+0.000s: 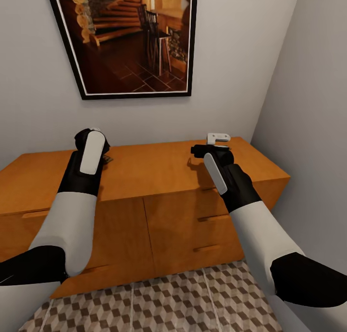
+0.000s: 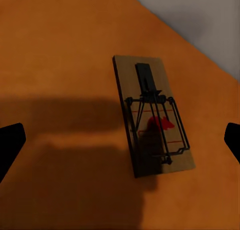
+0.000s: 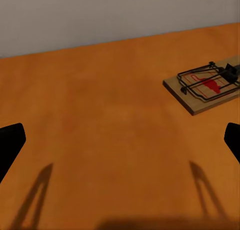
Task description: Take the four mousetraps from the cabinet in the bathroom and place them on the bathroom floor. Make sure all four end up on the same floor surface, and ensure that at least two of them are either under or directly next to the same bathroom sink.
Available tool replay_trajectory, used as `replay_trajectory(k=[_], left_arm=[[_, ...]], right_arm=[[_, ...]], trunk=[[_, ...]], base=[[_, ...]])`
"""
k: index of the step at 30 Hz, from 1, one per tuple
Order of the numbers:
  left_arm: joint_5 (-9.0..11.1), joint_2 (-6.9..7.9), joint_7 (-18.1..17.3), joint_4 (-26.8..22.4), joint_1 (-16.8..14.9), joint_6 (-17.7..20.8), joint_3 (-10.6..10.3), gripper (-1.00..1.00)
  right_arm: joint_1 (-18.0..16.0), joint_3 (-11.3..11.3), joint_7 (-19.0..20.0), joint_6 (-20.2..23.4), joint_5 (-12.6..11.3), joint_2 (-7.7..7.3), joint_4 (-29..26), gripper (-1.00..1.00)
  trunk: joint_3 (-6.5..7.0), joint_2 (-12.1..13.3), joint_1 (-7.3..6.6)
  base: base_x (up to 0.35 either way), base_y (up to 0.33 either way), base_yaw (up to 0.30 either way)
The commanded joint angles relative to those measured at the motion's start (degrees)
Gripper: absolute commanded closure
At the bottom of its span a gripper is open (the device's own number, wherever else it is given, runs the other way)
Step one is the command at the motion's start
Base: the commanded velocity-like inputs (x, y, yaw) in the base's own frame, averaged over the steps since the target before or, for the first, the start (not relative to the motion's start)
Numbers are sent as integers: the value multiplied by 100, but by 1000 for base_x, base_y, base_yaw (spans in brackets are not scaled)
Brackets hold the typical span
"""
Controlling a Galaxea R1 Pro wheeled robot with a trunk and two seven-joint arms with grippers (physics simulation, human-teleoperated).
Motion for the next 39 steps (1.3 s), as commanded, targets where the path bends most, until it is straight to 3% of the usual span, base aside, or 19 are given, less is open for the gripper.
replay_trajectory(k=[1, 15, 19, 22, 27, 29, 34, 39], left_arm=[[23, -3, 27, -1, -5, 41, 5, -100], [34, 13, -27, 87, -5, 17, -30, -100], [39, 21, -35, 198, -6, 13, -29, -100], [40, 27, -41, 344, -11, -1, -29, -100], [41, 31, -48, 630, -45, -113, -28, -100], [42, 33, -52, 766, -61, -233, -28, -100], [39, 33, -56, 920, -81, -406, -28, -100], [27, 33, -57, 1095, -162, -485, -28, -100]], right_arm=[[-5, 12, -57, 12, -60, -3, -7, -100], [-6, 21, -174, -18, 46, -16, -76, -100], [-5, 36, -415, -30, 232, -21, -220, -100], [-5, 113, -747, -42, 511, -17, -426, -100], [49, 473, -1441, -131, 1028, -10, -776, -100], [197, 778, -1773, -277, 1195, -8, -896, -100], [424, 1231, -2049, -569, 1314, -12, -979, -100], [519, 1440, -2145, -730, 1346, -14, -1000, -100]], trunk=[[-5, -3, -1], [-5, -3, -1], [-5, -3, -1], [-5, -3, -1], [-5, -3, -1], [-5, -3, -1], [-5, -3, -1], [-5, -3, -1]], base=[[0, 0, 0], [0, 0, 0], [0, 0, 0], [0, 0, 0], [0, 0, 0], [0, 0, 0], [0, 0, 0], [0, 0, 0]])
